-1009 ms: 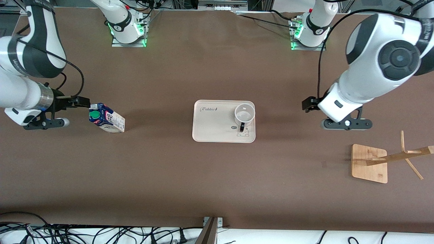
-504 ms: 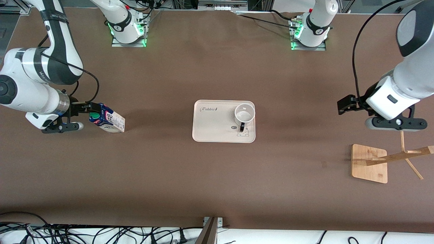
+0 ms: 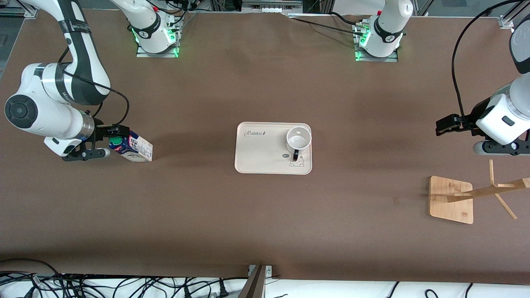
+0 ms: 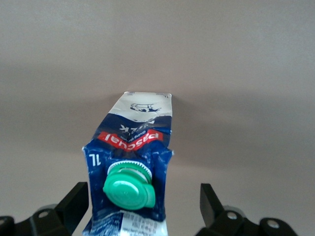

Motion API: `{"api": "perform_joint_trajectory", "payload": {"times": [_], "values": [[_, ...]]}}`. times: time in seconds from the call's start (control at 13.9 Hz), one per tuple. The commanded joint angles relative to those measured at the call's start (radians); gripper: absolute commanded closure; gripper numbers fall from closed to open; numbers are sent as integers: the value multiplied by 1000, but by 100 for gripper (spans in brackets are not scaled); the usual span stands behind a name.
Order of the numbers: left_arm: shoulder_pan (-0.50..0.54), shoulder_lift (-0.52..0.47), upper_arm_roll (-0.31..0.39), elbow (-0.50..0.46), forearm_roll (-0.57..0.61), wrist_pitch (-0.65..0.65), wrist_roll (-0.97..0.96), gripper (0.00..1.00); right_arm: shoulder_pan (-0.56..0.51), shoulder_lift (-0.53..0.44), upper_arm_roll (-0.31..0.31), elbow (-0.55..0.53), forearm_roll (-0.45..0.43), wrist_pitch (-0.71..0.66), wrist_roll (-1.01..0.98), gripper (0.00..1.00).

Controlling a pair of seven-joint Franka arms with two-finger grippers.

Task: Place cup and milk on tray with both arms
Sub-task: 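Close the right gripper on the milk carton and lift it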

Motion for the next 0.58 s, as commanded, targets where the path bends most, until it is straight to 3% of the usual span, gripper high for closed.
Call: {"api": "perform_joint_trajectory", "payload": {"times": [0.0, 0.07, 0.22, 0.36, 0.5], "values": [[-97, -44, 66, -38, 2, 20, 42, 0, 3, -25, 2, -48, 13, 33, -1, 18], [-104, -45, 66, -36, 2, 21, 53, 0, 3, -22, 17, -47, 13, 41, -1, 34], [-120, -48, 68, -36, 1, 20, 50, 0, 3, -16, 23, -45, 13, 64, -1, 57], [-121, -48, 66, -35, -5, 14, 47, 0, 5, -13, 25, -37, 13, 66, 1, 71], [-122, -38, 59, -3, 5, -31, 44, 0, 11, -16, 25, -21, 13, 58, 4, 77]]}}
